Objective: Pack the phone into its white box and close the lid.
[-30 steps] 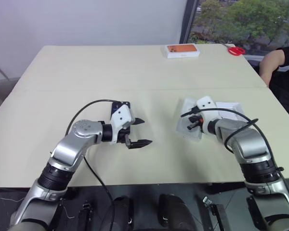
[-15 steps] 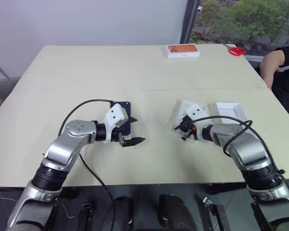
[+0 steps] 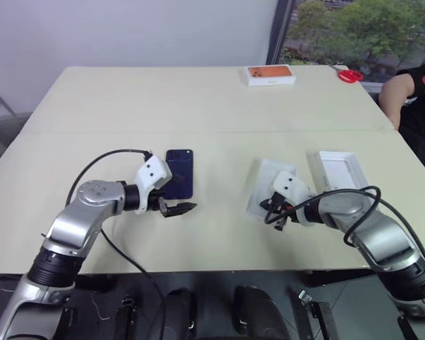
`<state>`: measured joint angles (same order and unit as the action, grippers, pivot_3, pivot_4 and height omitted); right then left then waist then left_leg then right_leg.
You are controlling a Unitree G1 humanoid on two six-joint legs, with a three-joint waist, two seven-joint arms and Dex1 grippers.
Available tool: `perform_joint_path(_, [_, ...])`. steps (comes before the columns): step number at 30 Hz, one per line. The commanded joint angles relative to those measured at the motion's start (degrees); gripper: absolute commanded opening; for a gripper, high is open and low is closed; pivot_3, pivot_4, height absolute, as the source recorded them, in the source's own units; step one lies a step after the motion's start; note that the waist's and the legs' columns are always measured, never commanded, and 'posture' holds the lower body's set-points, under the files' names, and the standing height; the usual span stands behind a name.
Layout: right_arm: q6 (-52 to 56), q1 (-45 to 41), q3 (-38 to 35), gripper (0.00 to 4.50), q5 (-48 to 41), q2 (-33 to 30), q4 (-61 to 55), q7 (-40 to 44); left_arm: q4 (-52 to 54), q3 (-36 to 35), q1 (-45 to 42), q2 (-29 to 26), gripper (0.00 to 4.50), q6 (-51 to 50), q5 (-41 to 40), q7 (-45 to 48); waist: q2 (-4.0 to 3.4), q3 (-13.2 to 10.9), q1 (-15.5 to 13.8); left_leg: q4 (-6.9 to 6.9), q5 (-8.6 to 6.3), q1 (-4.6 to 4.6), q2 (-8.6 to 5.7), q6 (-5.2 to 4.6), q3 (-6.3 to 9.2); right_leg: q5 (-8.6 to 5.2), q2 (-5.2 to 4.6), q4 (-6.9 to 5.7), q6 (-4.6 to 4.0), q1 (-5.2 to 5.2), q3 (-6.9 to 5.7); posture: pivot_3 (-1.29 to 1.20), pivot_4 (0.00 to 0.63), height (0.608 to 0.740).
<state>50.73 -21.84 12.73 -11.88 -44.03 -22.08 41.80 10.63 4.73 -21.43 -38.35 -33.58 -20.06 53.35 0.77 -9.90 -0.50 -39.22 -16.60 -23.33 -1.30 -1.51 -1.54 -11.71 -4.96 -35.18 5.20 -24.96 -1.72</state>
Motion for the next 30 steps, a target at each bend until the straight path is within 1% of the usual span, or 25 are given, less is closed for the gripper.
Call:
perform_joint_path(1, [-1.0,-5.9,-4.8,0.01,-0.2,1.7,-1.6,-2.4,-0.2,-8.2,-0.5,-0.5,4.5,-5.7,-4.2,-3.8,0.0,0.0,0.1,0.0,0.0,0.0,0.01,0.0,0.0,0.0,0.0,-0.01,0.01,-0.01,-0.01,0.0,0.15,0.74])
perform_joint_path(4, [0.3,-10.1,-4.6,0.01,-0.7,4.9,-2.0,-3.9,-1.8,-15.2,-2.1,1.5,4.5,-13.9,-8.2,-10.1,0.01,0.0,0.2,0.0,0.0,0.0,0.05,0.0,0.04,0.01,0.04,-0.02,0.01,-0.01,-0.03,0.0,0.15,0.74])
perform_joint_path(7, [1.6,-14.4,0.0,0.01,0.2,12.4,0.0,-7.2,-3.2,-20.8,-4.5,3.8,4.5,-24.9,-11.1,-17.8,0.04,0.0,0.2,0.0,0.0,0.0,0.05,0.01,0.09,0.02,0.06,-0.04,0.03,-0.01,-0.06,0.0,0.15,0.74])
perform_joint_path(11, [1.3,-16.9,5.5,0.01,3.2,20.6,7.3,-11.3,-7.2,-23.1,-10.0,6.4,4.5,-38.4,-11.7,-25.4,0.06,0.0,0.0,0.0,0.03,0.0,0.01,0.04,0.11,0.02,0.06,-0.08,0.03,0.02,-0.07,0.0,0.15,0.74])
perform_joint_path(13, [0.7,-17.6,7.1,0.01,4.4,23.5,10.9,-12.6,-9.1,-24.0,-12.3,7.7,4.5,-42.9,-11.7,-28.0,0.06,0.0,-0.1,-0.01,0.08,0.0,-0.06,0.13,0.11,0.02,0.04,-0.1,0.03,0.03,-0.06,0.0,0.15,0.74])
perform_joint_path(15, [0.1,-18.1,8.6,0.01,5.4,25.9,14.1,-13.5,-11.9,-23.2,-14.7,8.2,4.5,-47.6,-11.4,-29.3,0.06,0.0,-0.1,-0.01,0.09,-0.01,-0.09,0.15,0.12,0.02,0.03,-0.1,0.03,0.03,-0.06,0.0,0.15,0.74])
perform_joint_path(17, [-0.3,-18.5,9.9,0.01,6.2,27.4,16.4,-13.9,-13.1,-22.9,-15.8,8.8,4.5,-50.3,-11.7,-29.6,0.06,0.0,0.1,0.0,0.24,-0.02,-0.1,0.41,0.12,0.02,0.03,-0.1,0.03,0.03,-0.05,0.0,0.15,0.74])
perform_joint_path(24, [-1.3,-19.1,12.0,0.01,7.3,31.8,21.6,-13.3,-14.3,-23.6,-18.0,12.5,4.5,-58.1,-13.0,-29.8,0.06,0.0,1.0,0.05,0.33,0.01,-0.09,0.58,0.15,0.02,0.02,-0.16,0.03,0.0,-0.04,0.0,0.15,0.74])
perform_joint_path(30, [-2.2,-19.6,13.4,0.01,7.6,35.9,24.6,-12.5,-16.6,-23.7,-17.8,17.0,4.5,-58.9,-14.3,-30.8,0.01,0.1,1.1,0.1,0.35,0.07,-0.1,0.64,0.17,0.02,-0.04,-0.17,0.03,0.01,-0.04,0.0,0.15,0.74])
